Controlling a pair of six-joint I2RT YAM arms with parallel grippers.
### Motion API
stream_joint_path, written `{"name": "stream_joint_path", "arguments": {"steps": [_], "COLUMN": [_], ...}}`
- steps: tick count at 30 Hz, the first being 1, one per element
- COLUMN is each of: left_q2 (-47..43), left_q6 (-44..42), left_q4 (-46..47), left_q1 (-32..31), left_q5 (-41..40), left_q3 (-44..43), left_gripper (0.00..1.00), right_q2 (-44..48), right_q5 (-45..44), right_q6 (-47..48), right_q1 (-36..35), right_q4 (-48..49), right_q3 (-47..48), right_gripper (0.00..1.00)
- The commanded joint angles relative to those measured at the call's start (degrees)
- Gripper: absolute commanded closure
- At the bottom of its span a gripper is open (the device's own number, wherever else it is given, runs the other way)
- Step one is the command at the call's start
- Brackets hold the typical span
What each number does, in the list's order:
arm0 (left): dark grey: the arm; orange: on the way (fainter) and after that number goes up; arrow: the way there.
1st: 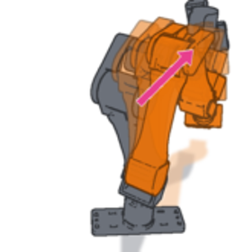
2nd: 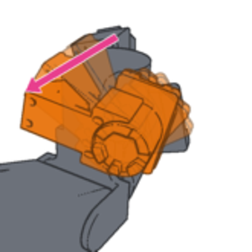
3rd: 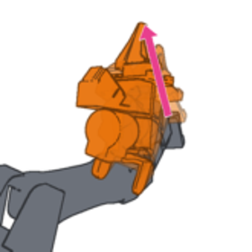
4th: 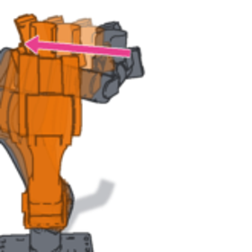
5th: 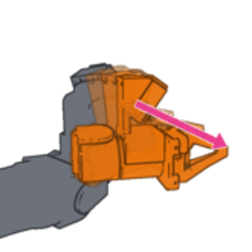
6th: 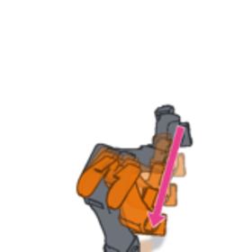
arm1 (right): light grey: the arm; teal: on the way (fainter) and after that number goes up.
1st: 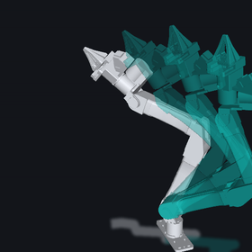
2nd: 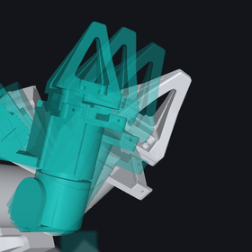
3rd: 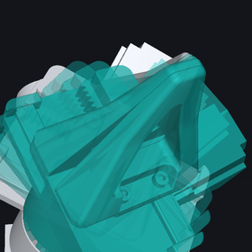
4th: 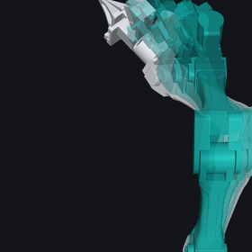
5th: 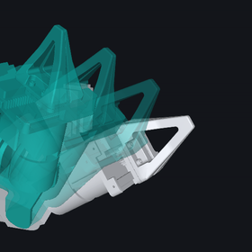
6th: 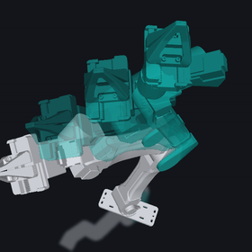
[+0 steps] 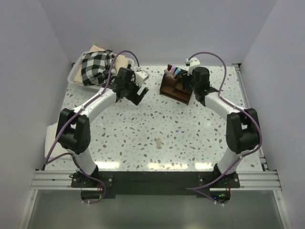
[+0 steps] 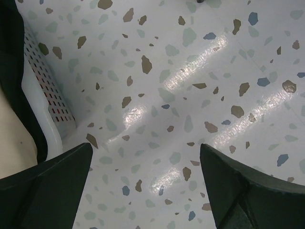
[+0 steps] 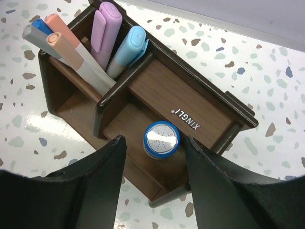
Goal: Sort the stationery into containers
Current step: Place the stationery in the storage box, then pick up the stationery from the center of the board.
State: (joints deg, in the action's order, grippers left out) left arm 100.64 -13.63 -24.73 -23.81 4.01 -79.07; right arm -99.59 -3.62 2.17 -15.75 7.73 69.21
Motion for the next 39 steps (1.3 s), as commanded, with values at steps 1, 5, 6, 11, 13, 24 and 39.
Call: {"name": "stream_joint_path", "arguments": {"steps": [1,5,6,11,13,24,39], "left_q2": [-5.8,-8.5,-9.1,-12.7,-11.8,0.9,8.7], "left_q6": [4.2,11.5,13.2,6.9,-5.7,-84.7,-103.6], "left_q4": [-1.0,-4.9,-6.4,-6.7,-9.2,-41.6,-36.5], "left_q1": [-0.5,-1.0,-2.0,-4.9,-5.4,-6.5,-17.3], "left_q5": [0.2,4.6,5.8,21.4,28.0,30.6,26.3], "left_q3": [0.8,2.8,3.6,10.2,10.0,-6.1,-2.3], "left_gripper": [0.0,0.0,0.0,0.16,0.2,0.29,0.47], "right_q2": [6.6,10.7,11.7,19.0,21.3,28.4,21.5], "right_q5": [-1.6,-3.4,-3.9,-4.1,-2.5,26.2,36.6], "right_q6": [-0.2,1.1,1.4,1.3,2.8,-0.1,-13.1], "right_q1": [-0.2,-0.1,-0.1,0.0,0.0,10.1,25.2], "right_q4": [-2.0,-4.5,-4.7,-10.0,-12.8,-38.0,-37.8], "right_q3": [2.3,1.6,1.2,-2.2,-3.6,4.0,10.5], "right_gripper": [0.43,0.43,0.43,0.43,0.39,0.18,0.12]}}
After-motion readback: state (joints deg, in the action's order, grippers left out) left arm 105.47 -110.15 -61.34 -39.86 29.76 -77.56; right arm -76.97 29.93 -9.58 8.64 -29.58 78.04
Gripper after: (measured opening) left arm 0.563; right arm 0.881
